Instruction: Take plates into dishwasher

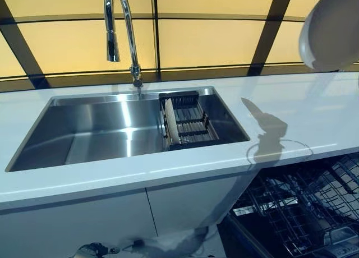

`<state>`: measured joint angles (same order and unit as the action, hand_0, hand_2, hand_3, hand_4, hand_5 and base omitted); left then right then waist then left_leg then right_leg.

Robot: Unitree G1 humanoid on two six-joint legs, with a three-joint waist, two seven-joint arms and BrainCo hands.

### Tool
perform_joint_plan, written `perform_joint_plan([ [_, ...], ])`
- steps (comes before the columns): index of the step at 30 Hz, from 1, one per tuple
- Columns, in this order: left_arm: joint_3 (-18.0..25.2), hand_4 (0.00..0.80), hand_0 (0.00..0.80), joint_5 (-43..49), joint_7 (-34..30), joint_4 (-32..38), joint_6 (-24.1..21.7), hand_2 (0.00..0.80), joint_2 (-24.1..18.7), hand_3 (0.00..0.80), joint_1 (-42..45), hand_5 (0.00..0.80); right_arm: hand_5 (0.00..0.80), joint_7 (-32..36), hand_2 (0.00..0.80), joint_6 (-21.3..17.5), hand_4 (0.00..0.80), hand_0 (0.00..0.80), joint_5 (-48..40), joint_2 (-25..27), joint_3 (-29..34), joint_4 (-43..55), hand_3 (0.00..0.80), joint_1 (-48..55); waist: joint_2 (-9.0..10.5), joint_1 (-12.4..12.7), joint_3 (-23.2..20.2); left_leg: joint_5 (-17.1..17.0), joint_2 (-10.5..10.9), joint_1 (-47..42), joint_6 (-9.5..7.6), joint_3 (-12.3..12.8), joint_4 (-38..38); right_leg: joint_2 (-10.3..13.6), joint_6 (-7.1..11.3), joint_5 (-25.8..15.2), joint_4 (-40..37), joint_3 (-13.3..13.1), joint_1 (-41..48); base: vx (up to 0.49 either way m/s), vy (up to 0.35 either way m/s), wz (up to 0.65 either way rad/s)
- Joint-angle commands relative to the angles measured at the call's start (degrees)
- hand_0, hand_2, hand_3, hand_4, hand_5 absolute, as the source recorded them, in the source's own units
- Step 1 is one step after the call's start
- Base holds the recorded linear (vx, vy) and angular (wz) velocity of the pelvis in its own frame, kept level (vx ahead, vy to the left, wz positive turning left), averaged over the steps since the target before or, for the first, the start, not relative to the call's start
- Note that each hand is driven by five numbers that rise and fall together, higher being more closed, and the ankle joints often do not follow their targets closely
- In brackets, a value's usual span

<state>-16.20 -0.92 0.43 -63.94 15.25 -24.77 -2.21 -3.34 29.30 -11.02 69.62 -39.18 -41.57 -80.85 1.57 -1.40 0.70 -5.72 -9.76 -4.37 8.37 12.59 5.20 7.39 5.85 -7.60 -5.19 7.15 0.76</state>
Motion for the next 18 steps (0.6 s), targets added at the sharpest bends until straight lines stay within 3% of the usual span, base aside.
perform_joint_plan([
  [1, -2.10, 0.000, 0.000, 2.45, 0.24, -2.44, -1.97, 0.000, -3.29, 0.000, -2.09, 0.000, 0.800, 1.33, 0.800, -5.20, 0.800, 0.800, 5.31, 4.88, -4.39, 1.24, 0.800, -7.26, 2.62, -1.18, 0.86, 3.96, 0.46, -3.15, -0.77, -0.56, -0.20, 1.18, 3.41, 3.27, 0.19, 0.10, 3.33, -0.020, -0.008, -0.04],
  [8, -0.91, 0.000, 0.000, 3.61, 0.28, -1.99, -2.76, 0.000, -2.80, 0.000, -0.84, 0.000, 0.800, 3.17, 0.800, -8.24, 0.800, 0.800, 11.42, 10.53, 2.36, 5.73, 0.800, 3.54, 2.19, -3.03, 1.14, 4.08, 0.05, -3.50, -0.82, 0.53, -0.20, 0.76, 3.49, 3.08, 0.19, -1.26, 2.74, -0.019, -0.015, -0.08],
  [15, 1.55, 0.000, 0.000, 3.12, -0.11, -2.40, -3.86, 0.000, -3.13, 0.000, -0.39, 0.000, 0.800, 4.19, 0.800, -10.44, 0.800, 0.800, 12.88, 12.83, 16.52, 11.09, 0.800, 21.21, 1.60, -5.27, 1.62, 4.24, -0.22, -3.80, -0.94, 1.59, -0.20, 0.26, 3.39, 2.99, 0.19, -2.83, 2.13, -0.012, -0.006, -0.08],
  [18, 2.96, 0.000, 0.000, 3.64, -0.40, -2.43, -3.98, 0.000, -2.83, 0.000, -0.31, 0.000, 0.800, 4.89, 0.800, -11.68, 0.800, 0.800, 13.78, 13.01, 25.90, 14.79, 0.800, 32.63, 1.19, -6.79, 1.81, 4.33, -0.28, -4.06, -1.03, 2.17, -0.20, 0.09, 3.45, 2.88, 0.19, -3.69, 1.94, 0.010, 0.009, -0.10],
])
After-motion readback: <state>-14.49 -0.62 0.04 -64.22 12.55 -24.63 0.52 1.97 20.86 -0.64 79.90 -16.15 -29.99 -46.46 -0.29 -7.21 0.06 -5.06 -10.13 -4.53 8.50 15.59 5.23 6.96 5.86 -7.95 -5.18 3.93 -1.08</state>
